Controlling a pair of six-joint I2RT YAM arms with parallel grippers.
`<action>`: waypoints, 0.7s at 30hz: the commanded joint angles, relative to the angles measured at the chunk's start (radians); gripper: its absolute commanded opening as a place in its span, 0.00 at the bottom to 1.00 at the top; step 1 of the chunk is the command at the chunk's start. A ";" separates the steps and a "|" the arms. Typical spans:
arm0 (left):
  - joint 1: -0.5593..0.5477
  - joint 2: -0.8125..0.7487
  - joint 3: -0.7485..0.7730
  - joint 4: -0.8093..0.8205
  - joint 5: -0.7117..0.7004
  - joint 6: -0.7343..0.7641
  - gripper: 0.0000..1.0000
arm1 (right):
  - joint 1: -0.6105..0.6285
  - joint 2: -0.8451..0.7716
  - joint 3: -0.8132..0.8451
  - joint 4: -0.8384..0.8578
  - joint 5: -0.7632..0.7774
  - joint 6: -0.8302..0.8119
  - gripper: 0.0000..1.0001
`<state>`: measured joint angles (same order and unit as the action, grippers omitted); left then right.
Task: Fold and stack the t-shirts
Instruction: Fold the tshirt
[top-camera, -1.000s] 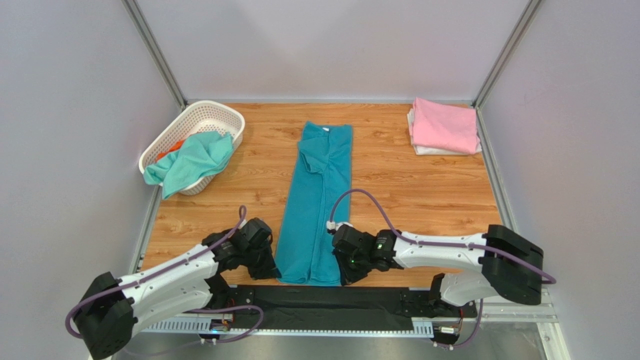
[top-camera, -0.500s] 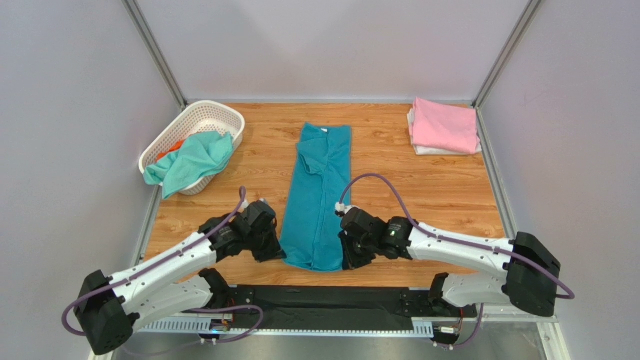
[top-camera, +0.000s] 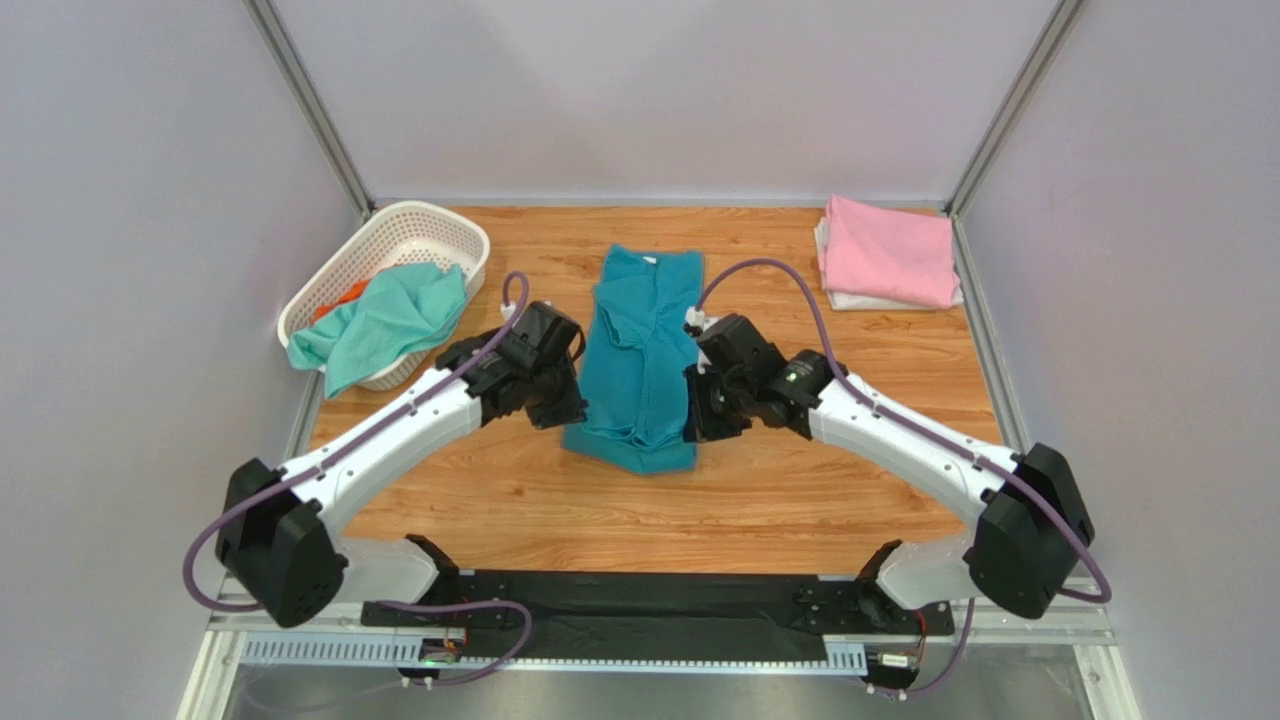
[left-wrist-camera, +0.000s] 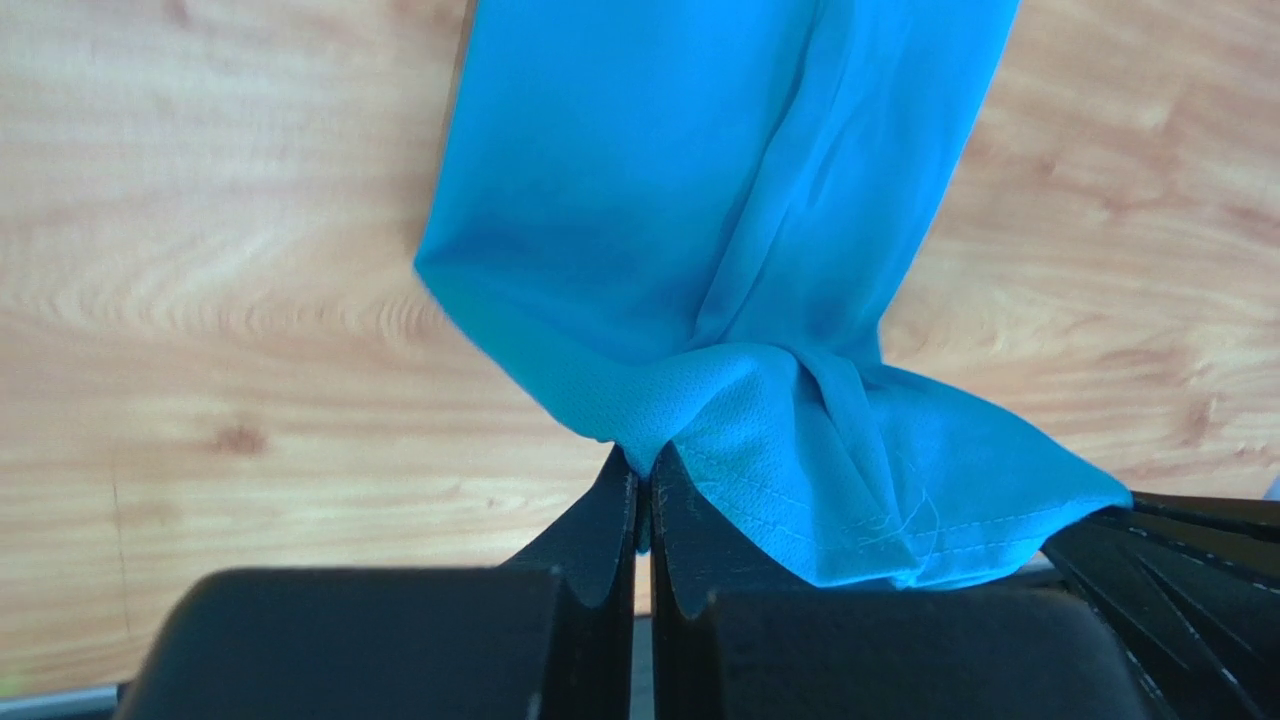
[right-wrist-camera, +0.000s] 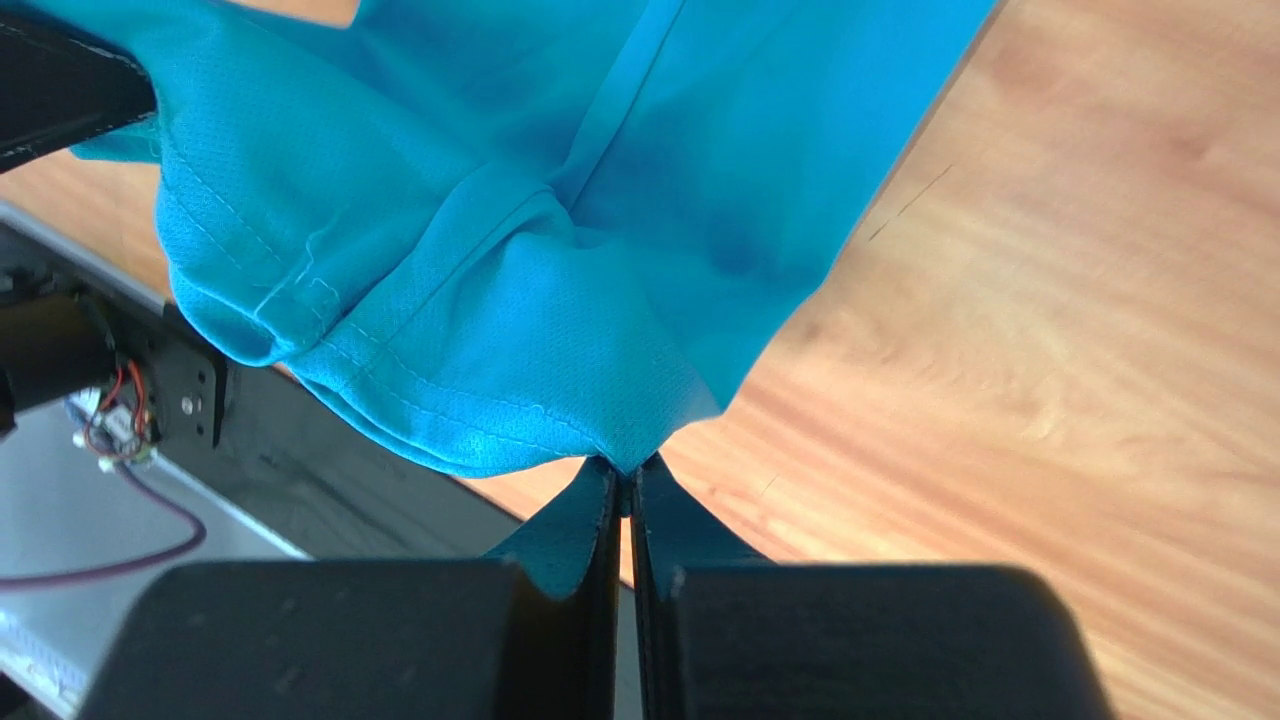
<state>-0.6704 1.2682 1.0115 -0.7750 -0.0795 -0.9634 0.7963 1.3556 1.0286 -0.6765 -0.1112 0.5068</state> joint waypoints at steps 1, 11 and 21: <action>0.043 0.077 0.105 0.019 0.004 0.104 0.00 | -0.063 0.051 0.085 0.003 -0.018 -0.069 0.00; 0.166 0.318 0.286 0.062 0.099 0.195 0.02 | -0.181 0.235 0.237 0.018 -0.070 -0.132 0.00; 0.238 0.548 0.430 0.097 0.161 0.227 0.06 | -0.259 0.436 0.356 0.091 -0.044 -0.172 0.00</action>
<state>-0.4522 1.7756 1.3899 -0.7025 0.0444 -0.7746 0.5575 1.7561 1.3254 -0.6422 -0.1585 0.3710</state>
